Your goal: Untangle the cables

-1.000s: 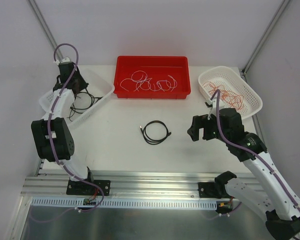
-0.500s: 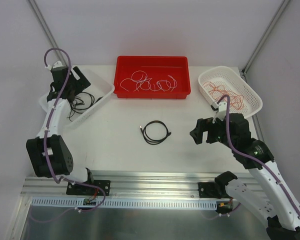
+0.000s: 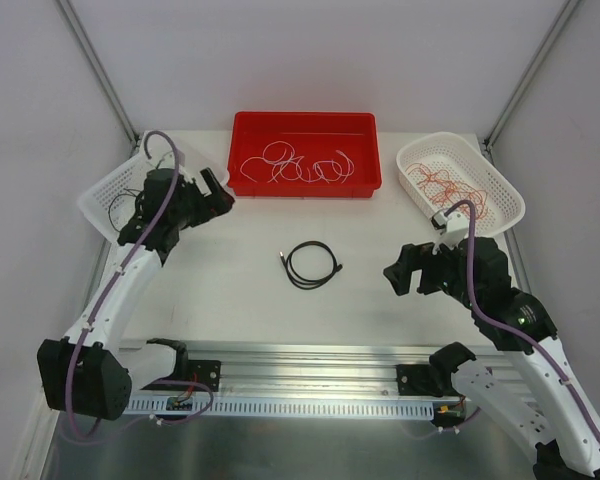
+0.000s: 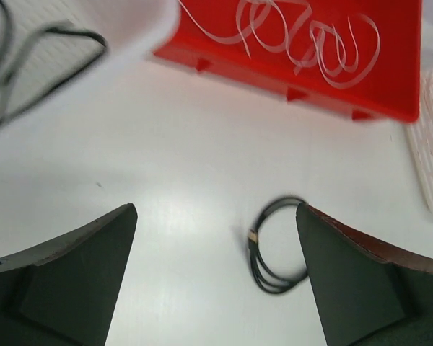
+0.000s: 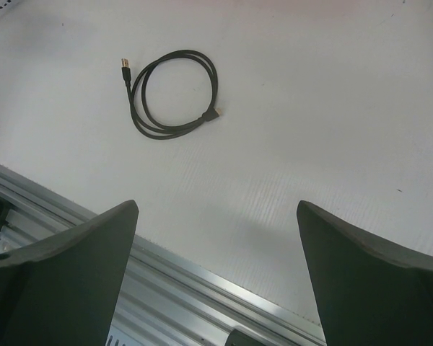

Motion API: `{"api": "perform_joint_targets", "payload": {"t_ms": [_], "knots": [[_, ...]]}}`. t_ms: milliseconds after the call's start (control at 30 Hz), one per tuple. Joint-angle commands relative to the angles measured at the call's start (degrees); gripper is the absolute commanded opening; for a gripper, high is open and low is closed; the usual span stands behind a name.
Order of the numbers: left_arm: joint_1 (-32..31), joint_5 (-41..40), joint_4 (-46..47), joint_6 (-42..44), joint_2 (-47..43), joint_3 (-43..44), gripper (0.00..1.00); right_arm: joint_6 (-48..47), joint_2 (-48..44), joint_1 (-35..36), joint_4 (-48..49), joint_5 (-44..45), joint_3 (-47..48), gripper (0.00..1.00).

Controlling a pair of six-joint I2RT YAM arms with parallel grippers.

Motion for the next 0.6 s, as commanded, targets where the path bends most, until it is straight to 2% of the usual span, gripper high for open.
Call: {"api": "perform_joint_targets", "payload": {"t_ms": [0, 33, 167, 267, 367, 567], "knots": [[-7.3, 1.5, -1.6, -4.1, -0.7, -2.7, 0.93, 0.8, -0.1, 0.2, 0.2, -0.4, -0.2, 0.97], [-11.5, 1.0, -1.7, -5.3, 0.5, -3.0, 0.93, 0.8, 0.0, 0.2, 0.2, -0.5, -0.2, 0.97], [-20.3, -2.1, -2.2, -7.4, 5.3, -3.5, 0.91, 0.8, -0.3, 0.3, 0.0, -0.1, 0.0, 0.97], [-25.9, -3.4, -3.0, -9.8, 10.2, -2.8, 0.86, 2.1, 0.1, 0.3, -0.5, 0.3, -0.1, 0.97], [-30.4, -6.1, -3.8, -12.2, 15.5, -0.9, 0.83, 2.2, 0.3, 0.2, -1.0, 0.0, -0.4, 0.97], [-33.9, -12.0, -6.0, -17.0, 25.8, 3.3, 0.76, 1.4, -0.3, 0.2, -1.9, 0.6, -0.4, 0.97]]}}
